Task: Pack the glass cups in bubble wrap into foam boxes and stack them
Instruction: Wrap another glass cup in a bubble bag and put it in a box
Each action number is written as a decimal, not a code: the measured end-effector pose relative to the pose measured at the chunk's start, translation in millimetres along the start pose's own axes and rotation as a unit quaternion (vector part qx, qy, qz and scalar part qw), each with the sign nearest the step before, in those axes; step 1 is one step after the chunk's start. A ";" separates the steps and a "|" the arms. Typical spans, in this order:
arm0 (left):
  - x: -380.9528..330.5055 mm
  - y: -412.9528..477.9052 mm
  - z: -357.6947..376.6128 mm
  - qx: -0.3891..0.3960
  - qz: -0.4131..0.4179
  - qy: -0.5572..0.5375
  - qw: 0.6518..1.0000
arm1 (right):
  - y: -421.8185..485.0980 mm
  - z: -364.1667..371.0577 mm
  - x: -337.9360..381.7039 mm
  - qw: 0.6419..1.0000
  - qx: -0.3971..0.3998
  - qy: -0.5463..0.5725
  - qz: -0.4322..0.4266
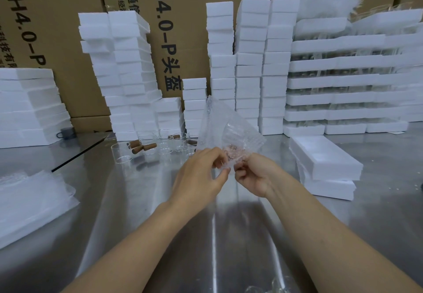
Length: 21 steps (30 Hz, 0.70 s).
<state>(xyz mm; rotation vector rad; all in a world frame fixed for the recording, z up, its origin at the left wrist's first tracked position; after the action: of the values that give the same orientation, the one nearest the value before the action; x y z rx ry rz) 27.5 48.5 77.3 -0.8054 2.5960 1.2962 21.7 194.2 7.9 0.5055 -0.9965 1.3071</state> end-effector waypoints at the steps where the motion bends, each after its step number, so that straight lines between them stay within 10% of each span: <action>1: -3.1 -0.5 1.8 0.009 0.009 0.005 1.000 | -0.9 2.1 1.7 1.000 0.006 -0.005 -0.008; 8: -19.8 -2.0 14.5 0.071 0.042 -0.003 0.997 | -3.0 6.0 13.8 0.998 0.015 -0.013 -0.066; 21: -1.3 1.2 -22.9 -0.096 -0.027 -0.099 0.990 | -18.1 32.6 31.8 0.978 0.119 -0.075 -0.155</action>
<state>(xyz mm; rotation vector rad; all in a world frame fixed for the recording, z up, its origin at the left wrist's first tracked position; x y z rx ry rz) 30.7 31.9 92.9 -0.7285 2.3075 1.5419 27.0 181.7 55.0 0.9183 -0.8456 1.1223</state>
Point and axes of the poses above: each hand's wrist, its own y-axis towards the middle knuckle, its own z-axis out of the palm, x = y × z, the point moved 10 cm from there along y, towards the middle knuckle, and after that the axes turned 2 degrees about z, right-handed, at the moved point
